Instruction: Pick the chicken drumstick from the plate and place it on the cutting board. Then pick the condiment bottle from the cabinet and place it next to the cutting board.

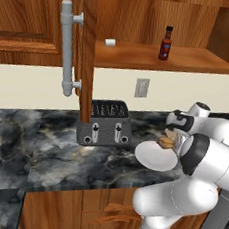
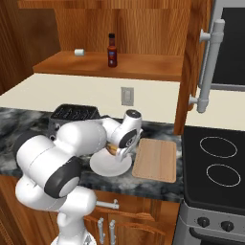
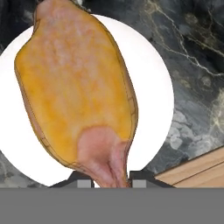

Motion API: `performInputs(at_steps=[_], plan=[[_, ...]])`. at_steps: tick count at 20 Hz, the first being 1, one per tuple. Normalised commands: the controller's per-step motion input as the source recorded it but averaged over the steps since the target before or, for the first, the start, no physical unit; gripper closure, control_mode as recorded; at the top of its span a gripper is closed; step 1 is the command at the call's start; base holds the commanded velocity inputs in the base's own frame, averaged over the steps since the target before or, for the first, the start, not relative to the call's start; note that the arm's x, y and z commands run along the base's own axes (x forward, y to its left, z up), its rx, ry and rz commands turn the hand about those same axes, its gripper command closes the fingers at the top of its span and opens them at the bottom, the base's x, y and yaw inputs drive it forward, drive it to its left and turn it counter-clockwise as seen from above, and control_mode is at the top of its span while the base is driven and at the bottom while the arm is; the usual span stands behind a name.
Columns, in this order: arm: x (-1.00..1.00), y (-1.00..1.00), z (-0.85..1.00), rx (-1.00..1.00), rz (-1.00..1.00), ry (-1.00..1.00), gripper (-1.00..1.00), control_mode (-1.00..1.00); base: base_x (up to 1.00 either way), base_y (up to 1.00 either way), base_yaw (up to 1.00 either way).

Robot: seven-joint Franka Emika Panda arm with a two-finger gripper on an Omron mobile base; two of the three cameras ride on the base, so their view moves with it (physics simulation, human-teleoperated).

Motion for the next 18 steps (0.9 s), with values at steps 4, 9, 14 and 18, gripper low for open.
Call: performInputs(at_steps=[4, 9, 14, 18], plan=[[0.00, -0.31, 0.03, 0.00, 0.00, 0.00, 1.00, -1.00, 0.00, 0.00, 0.00], [0.00, -0.33, 0.00, 0.00, 0.00, 0.00, 1.00, -1.00, 0.00, 0.00, 0.00], [0.00, -0.32, 0.00, 0.00, 0.00, 0.00, 1.00, -1.00, 0.00, 0.00, 0.00], [0.00, -0.35, 0.00, 0.00, 0.00, 0.00, 1.00, -1.00, 0.00, 0.00, 0.00]])
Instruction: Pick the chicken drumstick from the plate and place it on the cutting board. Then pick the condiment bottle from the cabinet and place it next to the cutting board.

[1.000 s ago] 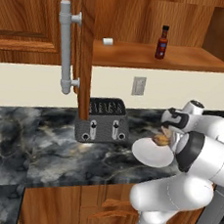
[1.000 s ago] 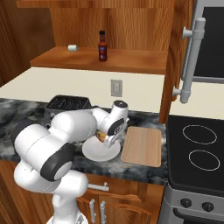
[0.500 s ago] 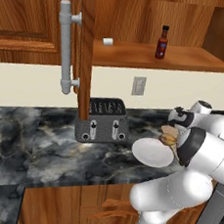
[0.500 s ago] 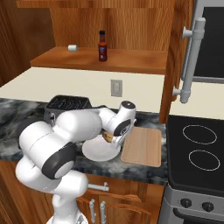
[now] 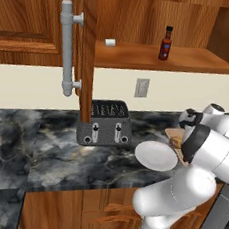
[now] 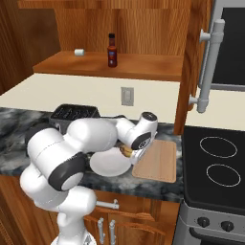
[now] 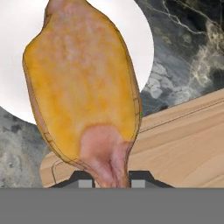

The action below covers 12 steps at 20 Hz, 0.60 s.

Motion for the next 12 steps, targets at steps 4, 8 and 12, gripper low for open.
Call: performInputs(at_steps=[4, 8, 12], plan=[[0.00, -0.35, 0.00, 0.00, 0.00, 0.00, 1.00, -1.00, 0.00, 0.00, 0.00], [0.00, -0.33, 0.00, 0.00, 0.00, 0.00, 1.00, -1.00, 0.00, 0.00, 0.00], [0.00, -0.27, 0.00, 0.00, 0.00, 0.00, 1.00, -1.00, 0.00, 0.00, 0.00]])
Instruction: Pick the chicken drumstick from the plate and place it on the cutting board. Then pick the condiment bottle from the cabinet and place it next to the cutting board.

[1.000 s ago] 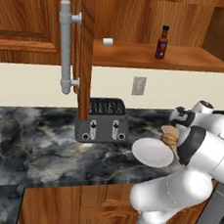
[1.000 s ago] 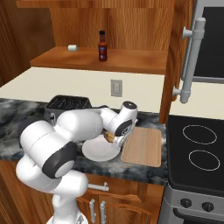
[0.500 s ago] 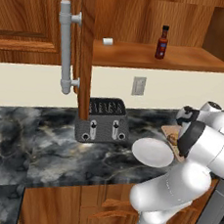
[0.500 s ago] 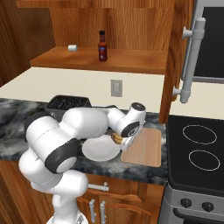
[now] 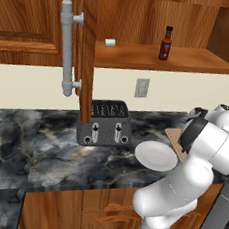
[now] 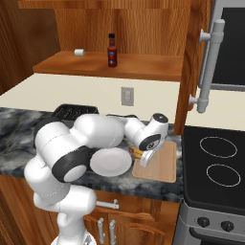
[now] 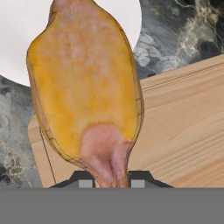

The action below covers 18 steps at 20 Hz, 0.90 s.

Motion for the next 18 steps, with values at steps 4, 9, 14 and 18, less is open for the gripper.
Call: performInputs(at_steps=[4, 9, 14, 18], plan=[[0.00, -0.14, -0.07, 0.00, 0.00, -0.01, 1.00, -1.00, 0.00, 0.00, 0.00], [0.03, -0.07, -0.25, 0.00, 0.01, -0.01, 1.00, -1.00, 0.00, 0.00, 0.00], [0.14, -0.05, -0.27, 0.00, 0.00, 0.00, 1.00, -1.00, 0.00, 0.00, 0.00], [0.16, -0.10, -0.27, 0.00, 0.00, 0.00, 1.00, -1.00, 0.00, 0.00, 0.00]])
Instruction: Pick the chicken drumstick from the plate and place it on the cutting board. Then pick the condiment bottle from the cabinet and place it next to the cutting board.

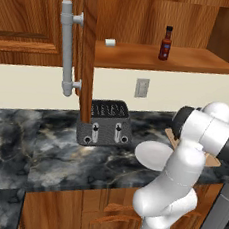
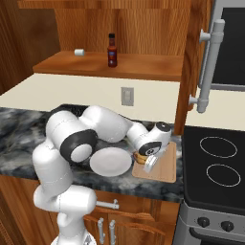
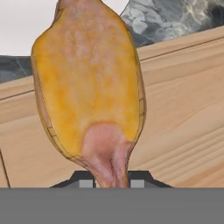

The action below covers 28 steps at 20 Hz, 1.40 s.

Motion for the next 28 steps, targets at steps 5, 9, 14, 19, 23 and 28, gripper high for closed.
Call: performInputs(at_steps=[5, 9, 14, 19, 23, 28], plan=[[0.11, -0.28, -0.24, 0.00, 0.00, 0.00, 1.00, -1.00, 0.00, 0.00, 0.00], [0.14, -0.47, -0.32, 0.00, 0.00, 0.00, 1.00, -1.00, 0.00, 0.00, 0.00], [0.18, -0.44, -0.35, -0.01, 0.00, 0.00, 1.00, -1.00, 0.00, 0.00, 0.00], [0.10, -0.26, -0.13, 0.00, 0.00, 0.00, -1.00, -1.00, 0.00, 0.00, 0.00], [-0.03, -0.20, -0.01, 0.01, 0.05, -0.01, -1.00, -1.00, 0.00, 0.00, 0.00], [-0.07, 0.08, 0.13, 0.00, 0.08, 0.00, -1.00, -1.00, 0.00, 0.00, 0.00]])
